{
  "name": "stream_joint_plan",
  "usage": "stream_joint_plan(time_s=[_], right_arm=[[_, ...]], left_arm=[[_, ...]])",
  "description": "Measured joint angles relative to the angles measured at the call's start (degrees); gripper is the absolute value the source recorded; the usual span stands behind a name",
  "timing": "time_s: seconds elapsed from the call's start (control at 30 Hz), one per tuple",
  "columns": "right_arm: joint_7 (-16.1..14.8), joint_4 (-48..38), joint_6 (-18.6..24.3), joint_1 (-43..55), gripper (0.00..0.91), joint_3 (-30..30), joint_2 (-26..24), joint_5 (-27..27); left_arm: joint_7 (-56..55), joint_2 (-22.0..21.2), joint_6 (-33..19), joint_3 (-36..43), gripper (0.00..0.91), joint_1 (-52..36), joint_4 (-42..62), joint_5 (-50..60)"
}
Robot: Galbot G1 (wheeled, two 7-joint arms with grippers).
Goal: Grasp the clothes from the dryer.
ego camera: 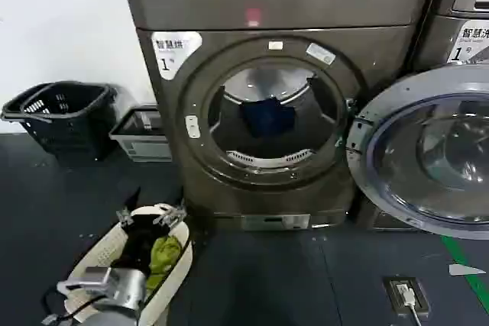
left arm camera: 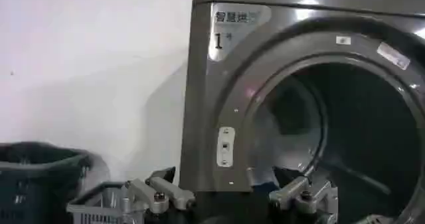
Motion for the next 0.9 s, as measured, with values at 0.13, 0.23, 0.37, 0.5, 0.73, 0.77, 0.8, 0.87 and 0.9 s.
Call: stream_joint_plan(time_s=[0.13, 0.23, 0.37, 0.5, 0.73, 0.77, 0.8, 0.87, 0.9], right_arm=[[0.04, 0.08, 0.37, 0.17, 0.907, -0.19, -0.01, 0.16], [0.26, 0.13, 0.58, 0.50, 0.907, -0.56, -0.06, 0.24], [0.39, -0.04, 0.87, 0.91, 0.907, -0.83, 0.00, 0.24], [0.37, 0.02, 0.90, 1.13, 0.907, -1.04, 0.11, 0.23], [0.16, -0.01, 0.91, 1.23, 0.907, -0.98, 0.12, 0.20], [0.12, -0.04, 0.92, 1.18, 0.907, -0.90, 0.12, 0.20], [0.11, -0.07, 0.93, 1.15, 0.907, -0.84, 0.12, 0.20], [0.10, 0.02, 0.95, 1.16, 0.907, -0.99, 0.33, 0.20], [0.12, 0.06, 0.94, 1.23, 0.907, -1.08, 0.43, 0.21]], left_arm=[[0.28, -0.06, -0.21, 0.13, 0.907, 0.09, -0.17, 0.50], [0.44, -0.29, -0.30, -0.09, 0.907, 0.16, -0.52, 0.76], [0.60, -0.40, -0.31, -0.19, 0.907, 0.41, -0.91, 1.16], [0.77, -0.35, -0.30, -0.21, 0.907, 0.43, -0.91, 1.41], [1.12, -0.48, -0.35, -0.11, 0.907, 0.54, -1.12, 1.75], [1.13, -0.46, -0.35, -0.12, 0.907, 0.55, -1.19, 1.76], [1.12, -0.44, -0.35, -0.12, 0.907, 0.58, -1.21, 1.76], [1.13, -0.43, -0.35, -0.12, 0.907, 0.67, -1.22, 1.78], [1.14, -0.44, -0.35, -0.07, 0.907, 0.74, -1.22, 1.79]])
